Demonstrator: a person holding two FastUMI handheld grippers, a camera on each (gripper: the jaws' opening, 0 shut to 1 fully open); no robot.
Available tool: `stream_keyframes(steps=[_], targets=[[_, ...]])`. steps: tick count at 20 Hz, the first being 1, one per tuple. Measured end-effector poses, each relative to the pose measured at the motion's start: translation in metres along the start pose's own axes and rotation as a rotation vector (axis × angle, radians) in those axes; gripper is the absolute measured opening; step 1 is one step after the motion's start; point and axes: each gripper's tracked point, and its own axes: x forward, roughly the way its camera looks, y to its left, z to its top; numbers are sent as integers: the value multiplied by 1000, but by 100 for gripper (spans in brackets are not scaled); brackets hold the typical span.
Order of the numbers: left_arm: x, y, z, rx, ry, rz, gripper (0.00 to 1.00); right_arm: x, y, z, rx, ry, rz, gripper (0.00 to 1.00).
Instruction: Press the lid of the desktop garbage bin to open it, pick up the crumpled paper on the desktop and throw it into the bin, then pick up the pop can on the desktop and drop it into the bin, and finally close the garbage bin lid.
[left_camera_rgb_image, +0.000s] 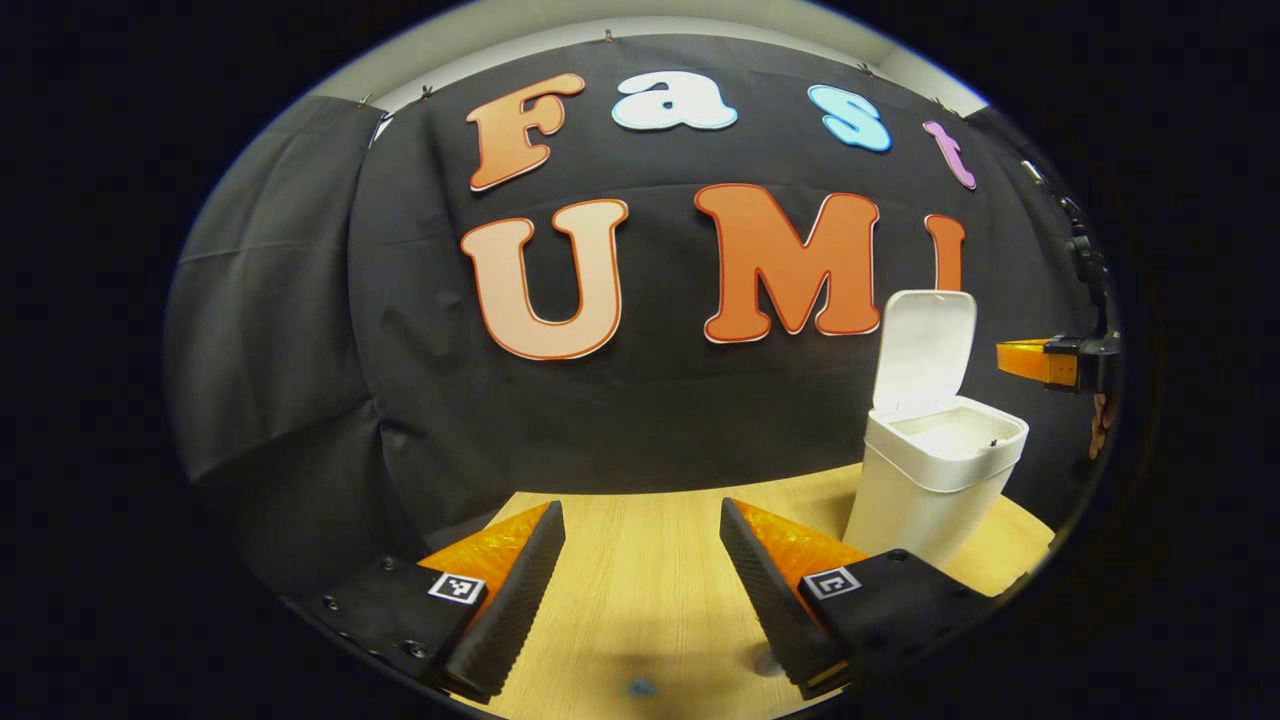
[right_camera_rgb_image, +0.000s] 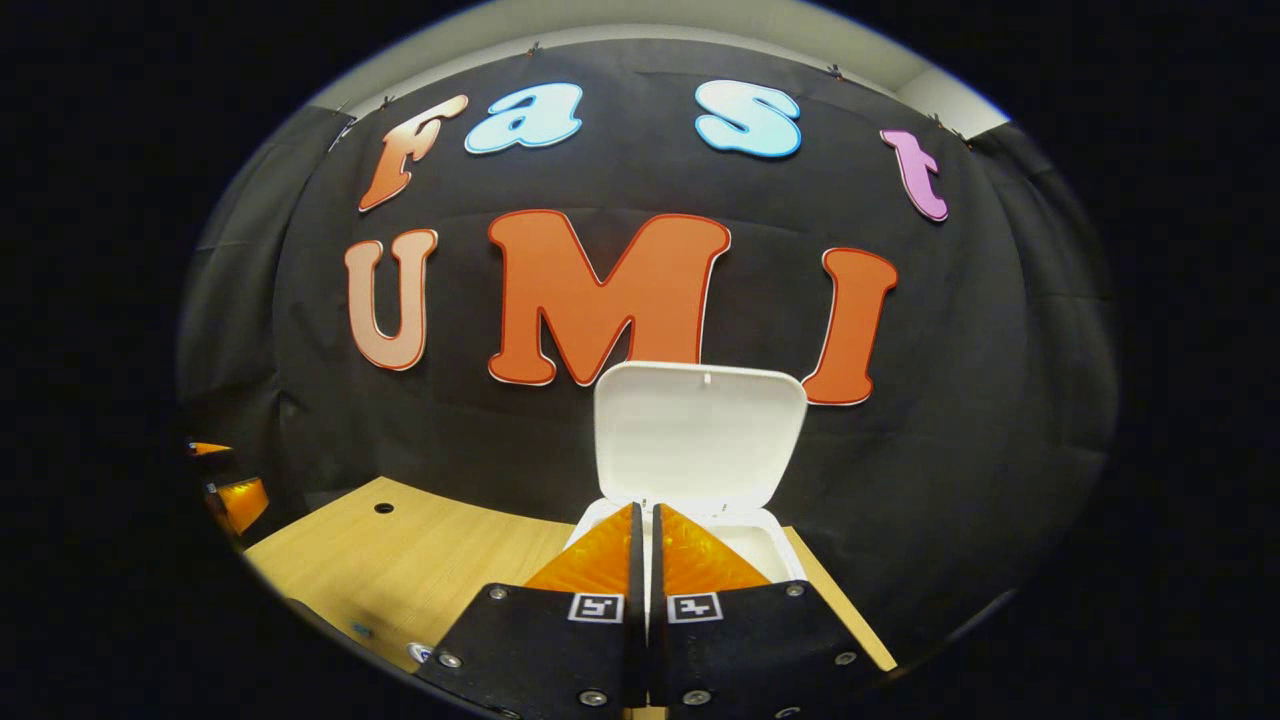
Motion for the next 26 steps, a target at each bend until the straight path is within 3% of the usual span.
stream_keyframes(steps=[6, 8, 11, 13, 21, 26], targets=[[0, 31, -17, -25, 33, -5, 99, -23, 37, -13, 5, 20, 42, 4], [1, 37, -26, -22, 45, -10, 100, -30, 55, -17, -6, 17, 75, 16], [1, 41, -38, -12, 67, -33, 100, -41, 79, -26, -16, 30, 105, 52], [2, 43, -46, -4, 87, -51, 100, -45, 88, -42, -30, 66, 100, 63], [1, 38, -83, 9, 180, -135, 100, -62, 132, -88, -16, 168, 155, 89], [-3, 32, -113, 14, 268, -178, 100, -68, 147, -120, -13, 235, 181, 93]])
